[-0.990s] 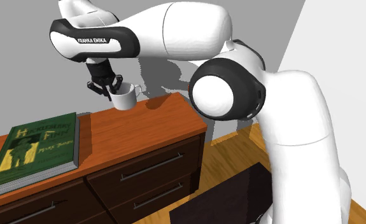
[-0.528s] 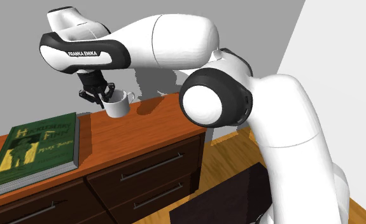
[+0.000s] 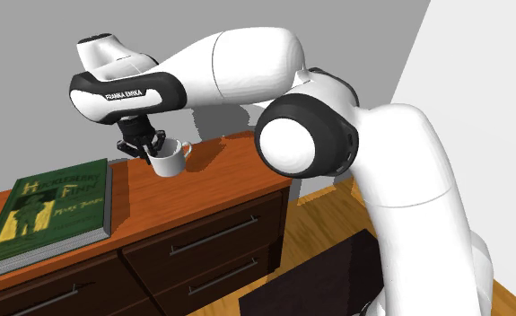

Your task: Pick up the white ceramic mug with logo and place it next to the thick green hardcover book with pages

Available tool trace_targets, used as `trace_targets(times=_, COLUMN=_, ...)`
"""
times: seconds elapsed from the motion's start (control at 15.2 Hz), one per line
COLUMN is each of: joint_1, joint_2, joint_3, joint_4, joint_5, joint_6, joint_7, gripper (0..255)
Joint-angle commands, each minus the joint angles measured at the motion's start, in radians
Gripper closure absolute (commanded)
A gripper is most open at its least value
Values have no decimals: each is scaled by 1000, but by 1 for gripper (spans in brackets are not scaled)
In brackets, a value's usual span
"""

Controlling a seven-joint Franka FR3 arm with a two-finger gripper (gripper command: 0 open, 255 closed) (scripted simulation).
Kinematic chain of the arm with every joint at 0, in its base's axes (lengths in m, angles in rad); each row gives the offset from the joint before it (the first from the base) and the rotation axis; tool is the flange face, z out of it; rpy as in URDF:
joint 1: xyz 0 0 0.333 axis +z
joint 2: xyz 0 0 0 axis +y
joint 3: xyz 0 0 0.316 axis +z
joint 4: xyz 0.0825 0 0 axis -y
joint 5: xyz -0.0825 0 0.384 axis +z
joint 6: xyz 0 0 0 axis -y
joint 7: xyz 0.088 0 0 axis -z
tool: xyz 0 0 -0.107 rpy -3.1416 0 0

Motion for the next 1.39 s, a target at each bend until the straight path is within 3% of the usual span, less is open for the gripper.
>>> trace_targets(times=0.0, joint_1=-2, joint_2=7, joint_3=-1, joint_4=-16, joint_5=-2, joint_6=23, joint_7=2, gripper=255)
trace_targets(times=0.86, joint_1=-7, joint_2=42, joint_3=-9, joint_4=-129, joint_5=-16, joint_6=170, joint_7=21, gripper=255)
trace_targets(times=1.32, joint_1=-7, joint_2=43, joint_3=-9, joint_4=-129, joint_5=-16, joint_6=170, joint_7=21, gripper=255)
